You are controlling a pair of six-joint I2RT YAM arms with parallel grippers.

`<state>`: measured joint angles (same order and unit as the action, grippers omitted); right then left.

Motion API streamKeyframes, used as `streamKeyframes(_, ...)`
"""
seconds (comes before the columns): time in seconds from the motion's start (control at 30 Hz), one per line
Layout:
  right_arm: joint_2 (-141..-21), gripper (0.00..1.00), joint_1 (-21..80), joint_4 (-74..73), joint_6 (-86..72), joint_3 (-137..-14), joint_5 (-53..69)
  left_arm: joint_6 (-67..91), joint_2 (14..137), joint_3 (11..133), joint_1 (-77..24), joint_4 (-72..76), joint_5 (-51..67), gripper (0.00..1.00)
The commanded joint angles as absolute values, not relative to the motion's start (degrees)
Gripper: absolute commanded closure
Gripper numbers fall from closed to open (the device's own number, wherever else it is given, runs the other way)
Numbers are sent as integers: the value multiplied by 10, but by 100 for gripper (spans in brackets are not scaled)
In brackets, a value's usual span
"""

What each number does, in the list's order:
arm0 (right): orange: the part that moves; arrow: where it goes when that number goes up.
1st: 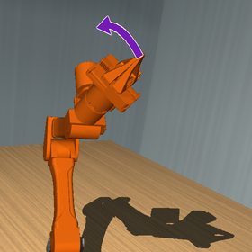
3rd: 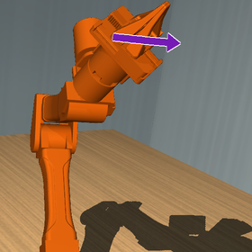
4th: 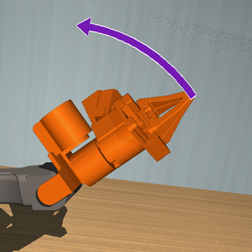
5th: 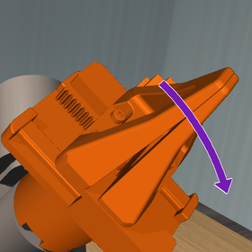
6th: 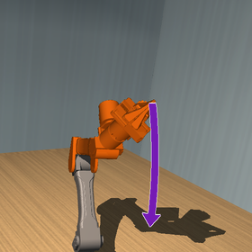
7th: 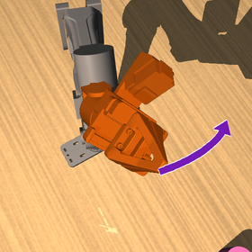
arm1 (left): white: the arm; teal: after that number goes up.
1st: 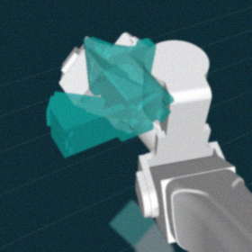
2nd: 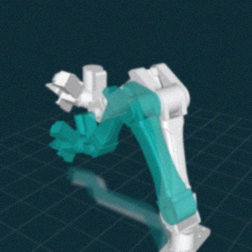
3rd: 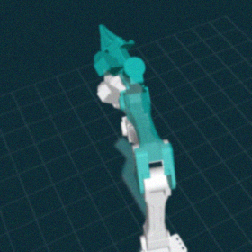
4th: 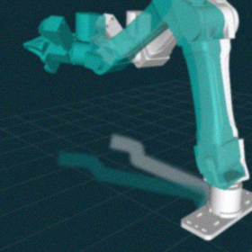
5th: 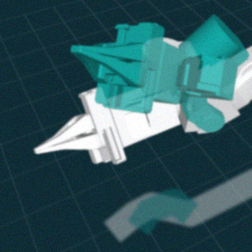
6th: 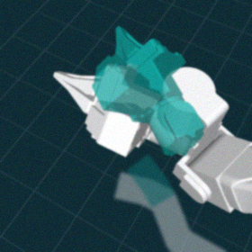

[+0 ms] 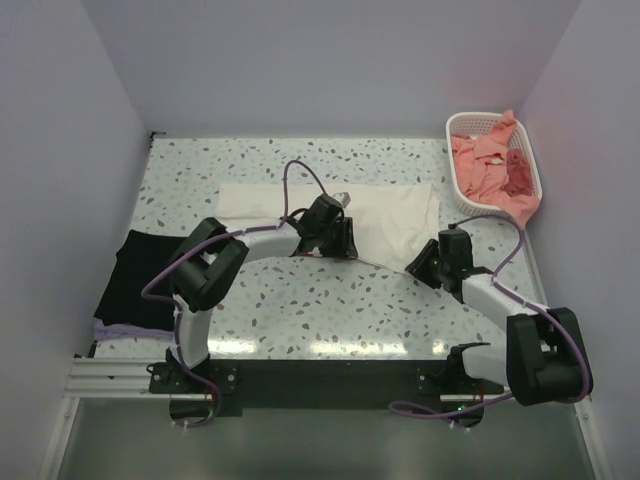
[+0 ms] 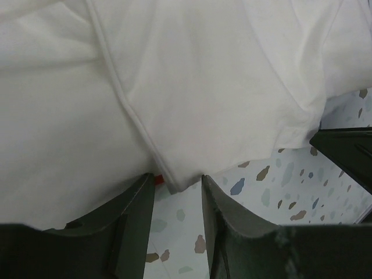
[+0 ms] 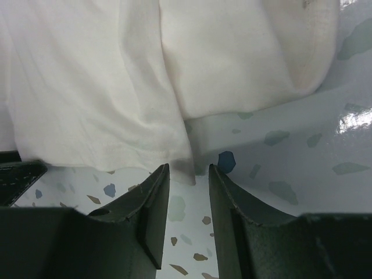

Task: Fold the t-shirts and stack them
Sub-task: Fold the tshirt

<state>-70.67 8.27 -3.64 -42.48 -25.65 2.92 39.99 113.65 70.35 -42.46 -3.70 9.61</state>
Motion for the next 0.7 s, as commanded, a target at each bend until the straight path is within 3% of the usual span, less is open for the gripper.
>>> streamKeyframes(0.0,-711,63,81,-4,-432,-250,18,410,1144,733,-426,-10,88,58)
streamKeyframes(0.5,-673,100,81,-21,-430,-243,48,412,1131,736,-425,-21,83,89)
streamKeyframes(0.67,-622,100,82,-58,-428,-245,61,410,1121,734,-425,-34,80,94)
